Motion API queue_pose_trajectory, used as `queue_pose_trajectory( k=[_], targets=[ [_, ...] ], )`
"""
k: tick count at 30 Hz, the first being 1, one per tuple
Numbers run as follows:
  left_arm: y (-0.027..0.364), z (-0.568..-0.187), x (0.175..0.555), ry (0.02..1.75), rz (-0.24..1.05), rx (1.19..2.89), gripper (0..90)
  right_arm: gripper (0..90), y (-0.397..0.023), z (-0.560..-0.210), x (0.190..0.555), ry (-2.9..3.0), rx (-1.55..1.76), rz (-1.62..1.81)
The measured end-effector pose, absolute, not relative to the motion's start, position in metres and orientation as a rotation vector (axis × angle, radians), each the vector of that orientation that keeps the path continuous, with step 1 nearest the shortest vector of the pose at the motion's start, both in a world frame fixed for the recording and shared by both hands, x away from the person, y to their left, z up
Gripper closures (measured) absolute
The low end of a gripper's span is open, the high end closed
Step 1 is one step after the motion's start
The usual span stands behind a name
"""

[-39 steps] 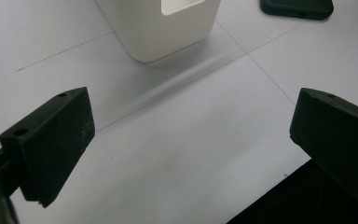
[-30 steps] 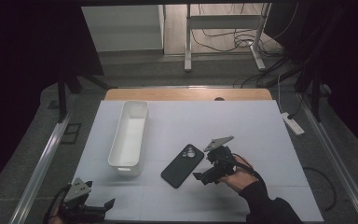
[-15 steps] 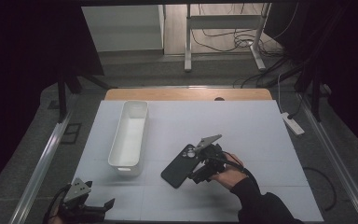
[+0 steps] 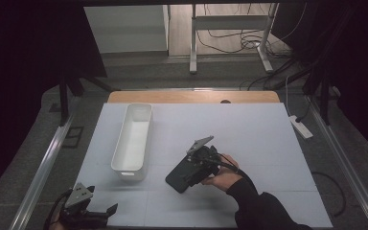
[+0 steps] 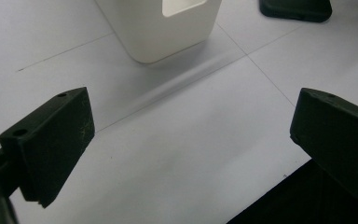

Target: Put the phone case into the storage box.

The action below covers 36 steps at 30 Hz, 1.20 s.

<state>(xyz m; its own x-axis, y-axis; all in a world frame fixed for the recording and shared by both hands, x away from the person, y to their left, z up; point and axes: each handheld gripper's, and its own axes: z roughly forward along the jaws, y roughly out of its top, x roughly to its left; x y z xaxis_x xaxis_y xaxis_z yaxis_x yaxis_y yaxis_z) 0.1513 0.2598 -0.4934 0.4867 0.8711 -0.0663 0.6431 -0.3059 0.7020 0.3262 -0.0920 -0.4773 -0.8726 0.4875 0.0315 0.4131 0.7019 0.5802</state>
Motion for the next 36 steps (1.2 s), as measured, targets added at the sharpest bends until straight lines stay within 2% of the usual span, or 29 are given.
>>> queue_pose_trajectory(
  k=[7, 12, 17, 21, 22, 28, 36],
  targets=[
    [0.260, -0.493, 0.151, 1.244, 0.431, 2.054, 0.6, 0.0, -0.084, -0.477, 0.330, 2.786, 0.741, 0.909],
    [0.260, -0.493, 0.151, 1.241, 0.430, 2.053, 0.5, 8.3, -0.079, -0.478, 0.332, 2.795, 0.754, 0.906],
    [0.260, -0.493, 0.151, 1.242, 0.430, 2.052, 0.5, 30.4, -0.079, -0.480, 0.334, 2.783, 0.762, 0.869],
    [0.260, -0.493, 0.151, 1.242, 0.429, 2.052, 0.5, 51.3, -0.077, -0.480, 0.335, 2.789, 0.758, 0.854],
    [0.260, -0.493, 0.151, 1.242, 0.429, 2.052, 0.5, 51.3, -0.077, -0.480, 0.335, 2.789, 0.758, 0.854],
    [0.260, -0.493, 0.151, 1.242, 0.427, 2.050, 0.5, 89.5, -0.074, -0.486, 0.335, 2.842, 0.691, 0.797],
    [0.260, -0.493, 0.151, 1.243, 0.426, 2.051, 0.5, 90.0, -0.068, -0.490, 0.340, 2.849, 0.702, 0.804]
  ],
)
